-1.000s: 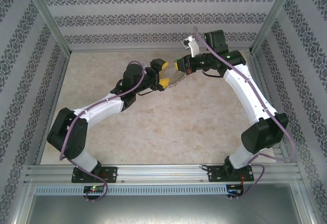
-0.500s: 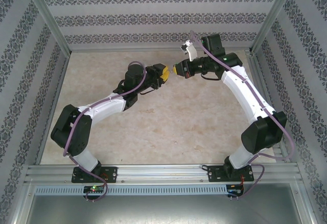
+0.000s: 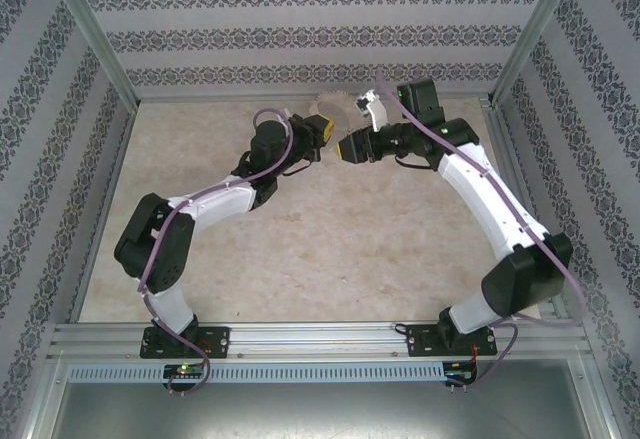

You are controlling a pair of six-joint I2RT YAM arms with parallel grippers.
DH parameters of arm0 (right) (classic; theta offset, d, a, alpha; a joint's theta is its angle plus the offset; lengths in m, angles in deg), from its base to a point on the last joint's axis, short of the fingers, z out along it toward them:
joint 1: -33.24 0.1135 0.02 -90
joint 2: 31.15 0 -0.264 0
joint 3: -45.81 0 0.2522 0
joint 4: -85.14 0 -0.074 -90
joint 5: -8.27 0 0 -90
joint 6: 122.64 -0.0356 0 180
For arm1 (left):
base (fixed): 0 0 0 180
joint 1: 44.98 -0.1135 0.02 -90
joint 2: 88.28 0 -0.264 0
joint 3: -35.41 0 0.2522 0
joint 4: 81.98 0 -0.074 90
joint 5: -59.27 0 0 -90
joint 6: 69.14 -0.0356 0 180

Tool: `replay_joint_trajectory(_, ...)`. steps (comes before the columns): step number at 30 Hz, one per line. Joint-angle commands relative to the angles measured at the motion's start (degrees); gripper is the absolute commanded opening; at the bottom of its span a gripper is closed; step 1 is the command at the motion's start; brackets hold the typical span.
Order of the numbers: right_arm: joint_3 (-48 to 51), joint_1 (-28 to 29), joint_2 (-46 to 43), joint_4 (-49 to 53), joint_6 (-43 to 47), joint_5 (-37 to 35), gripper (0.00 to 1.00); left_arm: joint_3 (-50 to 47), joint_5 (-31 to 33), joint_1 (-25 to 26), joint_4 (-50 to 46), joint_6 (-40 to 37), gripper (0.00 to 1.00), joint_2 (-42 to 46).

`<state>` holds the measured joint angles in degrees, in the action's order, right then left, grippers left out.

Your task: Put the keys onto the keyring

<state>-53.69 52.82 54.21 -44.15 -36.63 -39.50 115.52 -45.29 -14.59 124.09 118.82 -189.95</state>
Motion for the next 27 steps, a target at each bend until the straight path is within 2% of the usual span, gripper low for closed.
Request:
replay_joint_trajectory(1, 3.43, -2.20, -6.35, -4.92, -2.47, 3.09, 0.55, 3.96, 0.88, 0.35, 10.34, -7.80, 0.00, -1.87)
replay_joint_trajectory(5, 7.74, -7.77, -12.08, -10.69, -9.49, 1.66, 0.56, 7.06, -2.03, -0.31, 15.80, -15.21, 0.00, -4.18)
replay_joint_trajectory(8, 9.73, -10.78, -15.08, -13.99, -13.98, -1.07, 0.57, 9.37, -5.33, -1.01, 16.54, -21.22, 0.00, -4.97)
replay_joint_trajectory(14, 13.22, -13.27, -18.73, -18.01, -17.88, -8.77, 0.57, 12.53, -12.14, -2.01, 14.11, -37.79, 0.00, -2.33)
replay_joint_trajectory(17, 17.29, -14.10, -20.52, -21.45, -20.15, -10.96, 0.57, 13.71, -14.77, -2.09, 8.66, -47.95, 0.00, 0.87)
replay_joint_trajectory(23, 25.66, -15.33, -23.55, -29.15, -24.86, -15.10, 0.59, 14.66, -16.00, -1.70, 2.58, -63.85, 0.00, 6.79)
replay_joint_trajectory(27, 28.29, -15.71, -23.14, -31.00, -25.76, -14.31, 0.59, 13.80, -16.62, -0.73, 4.63, -71.34, 0.00, 9.22)
